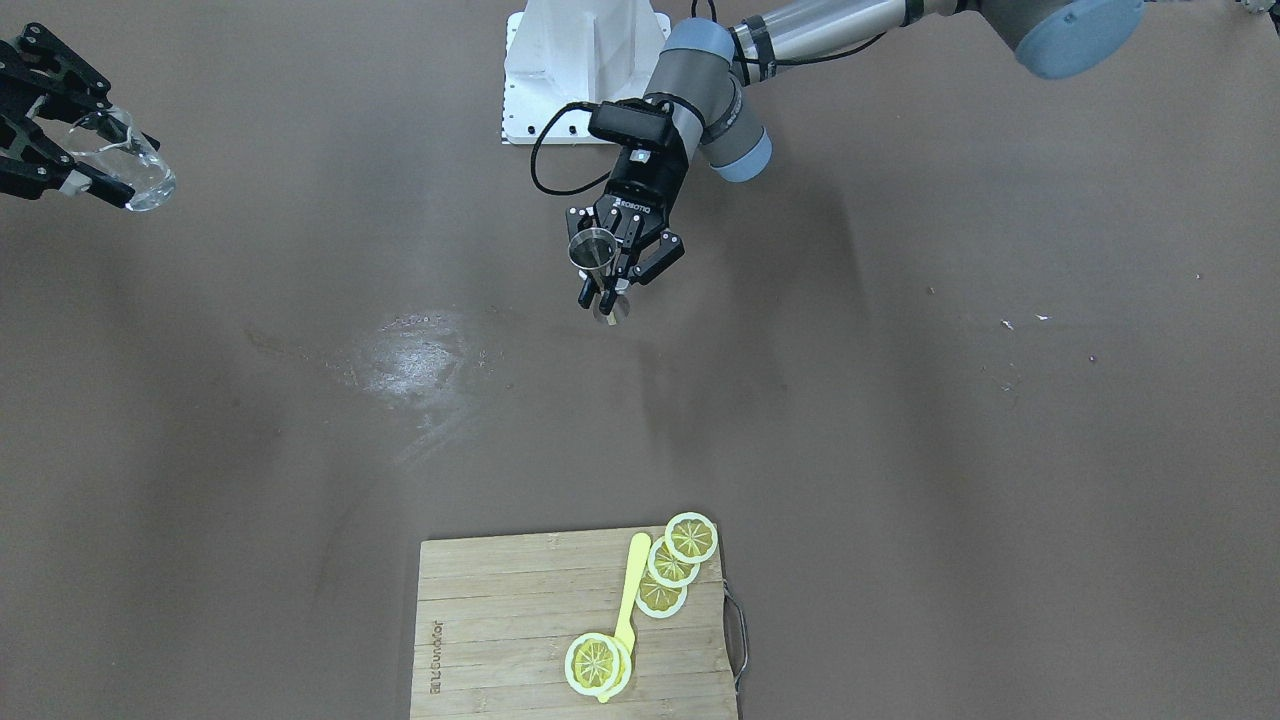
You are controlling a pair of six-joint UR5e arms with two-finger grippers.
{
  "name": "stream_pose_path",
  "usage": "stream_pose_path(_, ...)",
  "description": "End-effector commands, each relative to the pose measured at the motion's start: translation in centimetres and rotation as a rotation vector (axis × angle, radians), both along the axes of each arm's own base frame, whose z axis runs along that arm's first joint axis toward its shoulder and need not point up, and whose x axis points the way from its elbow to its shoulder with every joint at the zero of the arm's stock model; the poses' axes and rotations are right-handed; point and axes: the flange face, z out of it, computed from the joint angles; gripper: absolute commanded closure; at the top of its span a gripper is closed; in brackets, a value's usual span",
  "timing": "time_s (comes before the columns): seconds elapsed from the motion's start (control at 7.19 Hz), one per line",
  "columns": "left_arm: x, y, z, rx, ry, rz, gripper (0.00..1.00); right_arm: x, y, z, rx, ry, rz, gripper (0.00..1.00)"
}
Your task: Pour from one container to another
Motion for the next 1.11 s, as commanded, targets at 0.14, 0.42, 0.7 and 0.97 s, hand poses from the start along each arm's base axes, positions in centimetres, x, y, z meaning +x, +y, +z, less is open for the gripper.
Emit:
stream_pose_path(0.14, -2.3, -7.4, -4.2, 0.052, -0.043, 0.078, 1.00, -0.2, -0.2, 0.3, -0.002, 0.000, -0.007, 1.00)
stream_pose_path(0.42, -2.2, -7.4, -5.5, 0.064, -0.034, 0.087, 1.00, -0.2, -0.1, 0.4, -0.007, 0.002, -0.009, 1.00)
stream_pose_path(0.7, -1.2, -7.6, -8.0, 0.076, -0.021, 0.104, 1.00, -1.0, -0.1, 0.3, -0.008, 0.001, -0.033, 1.00)
stream_pose_path(0.97, -1.0, -7.6, -8.3, 0.082, -0.014, 0.123, 1.00, -2.1, -1.7, -1.5, -0.017, 0.004, -0.042, 1.00)
